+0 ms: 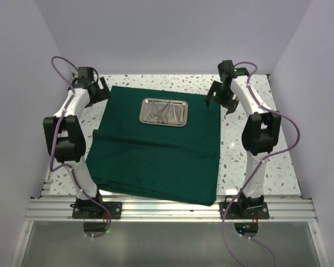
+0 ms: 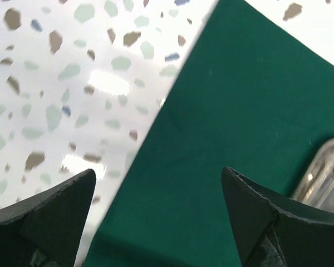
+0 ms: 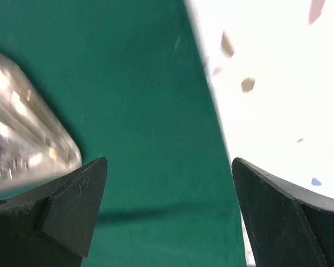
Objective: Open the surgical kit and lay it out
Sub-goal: Open the surgical kit at the center of the board.
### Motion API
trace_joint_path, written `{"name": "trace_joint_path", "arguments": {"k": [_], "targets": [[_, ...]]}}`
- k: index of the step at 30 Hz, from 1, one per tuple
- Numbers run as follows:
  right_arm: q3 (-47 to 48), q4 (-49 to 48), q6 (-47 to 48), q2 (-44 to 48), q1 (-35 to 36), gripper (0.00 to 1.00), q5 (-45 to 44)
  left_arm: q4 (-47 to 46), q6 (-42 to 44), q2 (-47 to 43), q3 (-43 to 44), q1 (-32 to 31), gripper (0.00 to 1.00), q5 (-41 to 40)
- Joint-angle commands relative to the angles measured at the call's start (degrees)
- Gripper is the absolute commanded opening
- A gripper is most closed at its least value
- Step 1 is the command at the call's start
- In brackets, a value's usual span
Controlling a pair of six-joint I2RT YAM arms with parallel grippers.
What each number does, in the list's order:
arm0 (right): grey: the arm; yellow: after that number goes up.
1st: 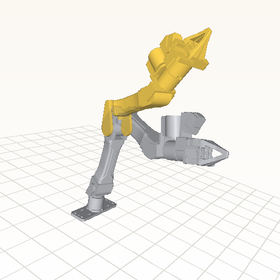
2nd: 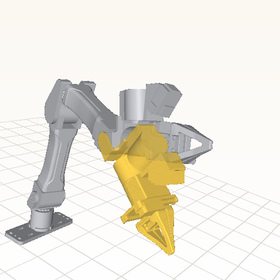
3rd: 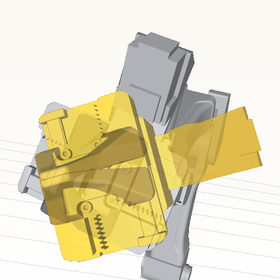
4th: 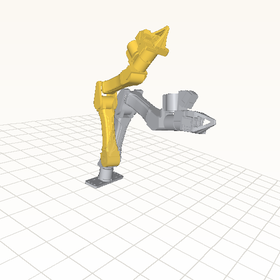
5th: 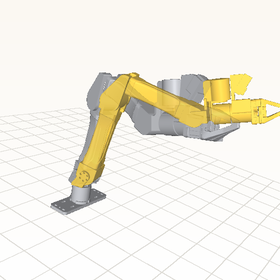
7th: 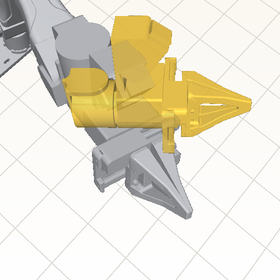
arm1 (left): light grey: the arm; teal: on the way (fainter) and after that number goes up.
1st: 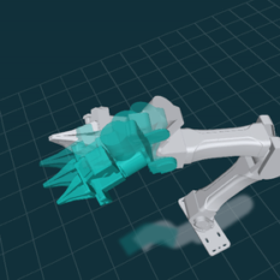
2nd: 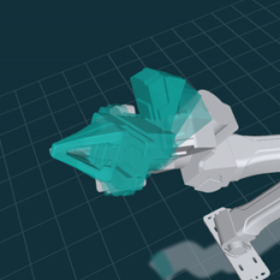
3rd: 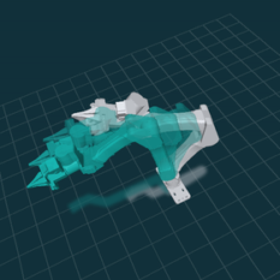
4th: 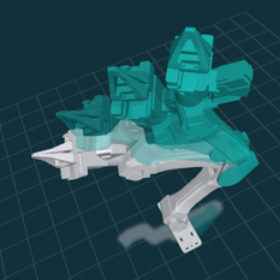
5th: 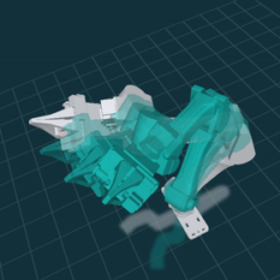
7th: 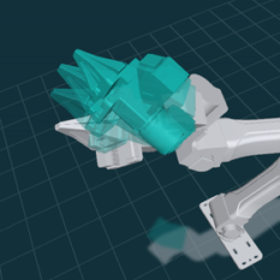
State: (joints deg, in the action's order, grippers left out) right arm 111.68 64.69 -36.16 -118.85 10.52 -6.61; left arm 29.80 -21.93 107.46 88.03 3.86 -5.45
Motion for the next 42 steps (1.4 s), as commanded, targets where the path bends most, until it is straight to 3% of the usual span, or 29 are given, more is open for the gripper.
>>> {"name": "trace_joint_path", "arguments": {"k": [1,6,14,20,23,25,26,27,31,35,42], "targets": [[7.4,2.7,1.1,-7.2,-3.9,0.97,-3.3,-4.0,-0.5,7.5,9.4,1.1,0.98,5.2],[14.9,3.2,1.4,-15.5,-6.4,0.93,-2.3,-1.9,0.6,17.7,17.3,1.2,0.96,7.0],[13.3,-2.2,2.9,-19.6,-6.4,0.86,1.7,-2.9,-0.4,23.8,17.8,1.4,0.91,8.9],[18.4,-1.2,6.7,-23.9,-6.3,0.71,3.2,-2.7,-1.9,26.0,17.8,1.2,0.84,10.9],[18.4,-2.2,7.0,-25.1,-6.3,0.51,4.7,-2.1,-2.8,27.8,18.3,1.1,0.76,11.5],[18.7,-3.2,6.8,-26.7,-6.4,0.28,6.4,-2.2,-4.0,28.8,18.8,1.0,0.69,14.3],[18.8,-3.6,6.7,-27.5,-6.4,0.19,7.9,-2.2,-4.3,29.6,18.8,0.7,0.57,15.2],[19.8,-3.5,6.6,-28.3,-6.4,0.01,8.8,-2.5,-4.4,29.9,19.0,0.5,0.5,16.3],[27.2,-1.6,6.4,-35.5,-6.4,0.0,9.6,-2.5,-6.0,32.1,21.7,0.0,0.0,19.5],[37.1,-1.8,4.4,-39.2,-7.4,0.0,9.7,-1.4,-7.3,33.4,26.7,0.1,0.0,20.0],[39.2,-19.1,-1.5,-37.7,-10.3,0.0,10.1,-3.4,-13.2,27.5,29.2,0.9,0.0,3.6]]}}
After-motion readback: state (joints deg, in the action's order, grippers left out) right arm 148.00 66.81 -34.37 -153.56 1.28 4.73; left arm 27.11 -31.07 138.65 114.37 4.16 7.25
